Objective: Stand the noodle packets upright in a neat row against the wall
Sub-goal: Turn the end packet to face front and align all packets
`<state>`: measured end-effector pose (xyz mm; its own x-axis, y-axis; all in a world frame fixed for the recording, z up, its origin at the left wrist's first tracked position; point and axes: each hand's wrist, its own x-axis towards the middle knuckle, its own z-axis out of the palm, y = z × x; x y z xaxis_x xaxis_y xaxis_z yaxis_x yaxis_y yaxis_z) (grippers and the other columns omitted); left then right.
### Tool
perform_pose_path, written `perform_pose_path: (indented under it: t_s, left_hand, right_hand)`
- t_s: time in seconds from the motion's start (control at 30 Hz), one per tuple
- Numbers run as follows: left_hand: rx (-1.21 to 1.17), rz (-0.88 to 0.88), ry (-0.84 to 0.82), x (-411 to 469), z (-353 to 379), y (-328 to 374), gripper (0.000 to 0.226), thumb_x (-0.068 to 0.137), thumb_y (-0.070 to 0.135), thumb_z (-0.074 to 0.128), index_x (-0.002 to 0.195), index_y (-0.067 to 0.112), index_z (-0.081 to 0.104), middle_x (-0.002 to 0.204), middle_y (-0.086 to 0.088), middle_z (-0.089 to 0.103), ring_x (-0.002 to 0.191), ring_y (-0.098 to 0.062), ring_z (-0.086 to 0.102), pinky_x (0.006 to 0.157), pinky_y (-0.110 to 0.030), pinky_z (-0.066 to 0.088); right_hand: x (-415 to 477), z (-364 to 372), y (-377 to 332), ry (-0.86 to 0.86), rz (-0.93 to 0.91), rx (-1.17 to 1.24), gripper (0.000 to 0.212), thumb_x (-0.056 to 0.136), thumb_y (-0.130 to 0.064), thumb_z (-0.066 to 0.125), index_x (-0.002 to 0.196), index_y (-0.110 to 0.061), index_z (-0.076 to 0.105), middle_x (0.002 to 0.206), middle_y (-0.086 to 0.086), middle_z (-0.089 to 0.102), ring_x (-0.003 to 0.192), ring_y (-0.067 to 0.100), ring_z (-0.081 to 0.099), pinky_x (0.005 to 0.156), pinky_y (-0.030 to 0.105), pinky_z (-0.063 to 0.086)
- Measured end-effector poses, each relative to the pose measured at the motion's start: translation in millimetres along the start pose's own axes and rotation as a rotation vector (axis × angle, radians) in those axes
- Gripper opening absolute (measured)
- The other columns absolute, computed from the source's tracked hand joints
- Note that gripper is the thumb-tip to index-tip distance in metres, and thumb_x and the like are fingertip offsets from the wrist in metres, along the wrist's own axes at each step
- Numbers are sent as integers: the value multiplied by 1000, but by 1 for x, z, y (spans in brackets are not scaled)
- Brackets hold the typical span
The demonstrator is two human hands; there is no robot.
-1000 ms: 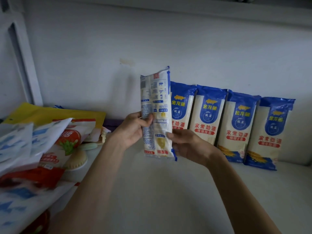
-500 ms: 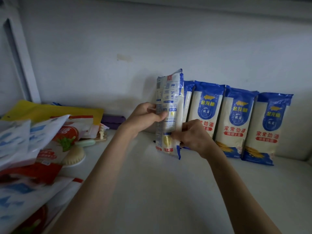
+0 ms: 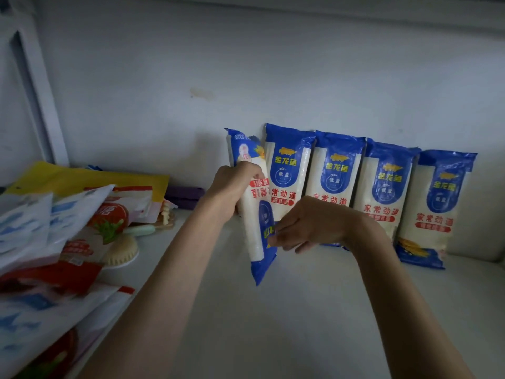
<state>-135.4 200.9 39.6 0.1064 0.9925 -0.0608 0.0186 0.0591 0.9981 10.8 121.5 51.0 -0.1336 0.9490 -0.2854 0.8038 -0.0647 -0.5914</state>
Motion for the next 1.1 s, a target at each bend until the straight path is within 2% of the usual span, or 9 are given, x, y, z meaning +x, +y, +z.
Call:
perform_pose_path:
  t_s: [0.13,0.3,0.37,0.47,0.6,0.77,0.9,1.03,1.1]
  left_hand:
    - [-25,30,-147,4,-14,0,39,71,20,69,109,10,66,91,-10,78,87,-31,74,86,-49,58]
    - [-127,48,-323,5,-15,-10,21,77,5,64,96,13,70,90,-10,77,81,-28,74,72,-38,61]
    - [-164,75,-374,7,-16,-11,22,78,2,63,96,12,70,89,-10,77,79,-26,74,68,-35,60]
    - [-150,138,-414,8,-15,-11,31,78,7,70,109,7,69,100,-12,76,88,-29,74,74,-37,59]
    - [-182,169,-266,8,-12,-14,31,73,19,82,101,10,70,93,-9,78,82,-28,75,69,-36,59]
    - [-441,157,-196,12,-18,-14,32,73,19,80,102,12,69,98,-10,77,85,-27,74,70,-36,58]
    - [-532,170,-272,9,-21,-13,12,87,28,68,96,19,67,90,-3,77,80,-21,73,75,-39,58]
    - [-684,210,-332,10,-26,-17,10,92,20,61,99,16,67,88,-2,76,83,-18,72,71,-33,60]
    - [-724,208,-382,12,-29,-23,19,84,16,67,102,14,68,94,-4,76,90,-19,72,73,-31,60]
  right_hand:
    - [15,1,25,96,-4,-70,47,83,-35,70,119,-7,60,118,5,68,102,20,67,90,40,56]
    - [35,28,43,86,-172,497,41,80,-17,76,119,-11,63,115,2,72,105,17,69,92,40,55]
    - [39,34,44,91,-186,563,37,79,-12,75,115,-11,65,111,3,73,102,18,70,88,37,57]
    - [43,37,45,161,-197,573,31,76,-10,78,105,-15,67,104,1,75,98,17,71,83,36,59]
    - [40,35,45,154,-213,565,35,76,-12,78,109,-15,66,106,1,74,99,17,71,82,35,59]
    - [35,26,57,47,-176,402,42,76,-18,79,116,-12,66,111,2,73,105,17,68,89,39,57]
    - [33,18,65,170,-212,657,39,76,-16,78,112,-3,68,109,8,74,105,23,69,93,44,54]
    - [27,6,67,374,-261,944,53,68,-11,80,116,3,63,108,14,73,102,29,70,86,40,57]
    - [22,1,64,469,-280,1053,49,69,-11,79,113,2,64,107,15,73,100,30,71,82,38,58]
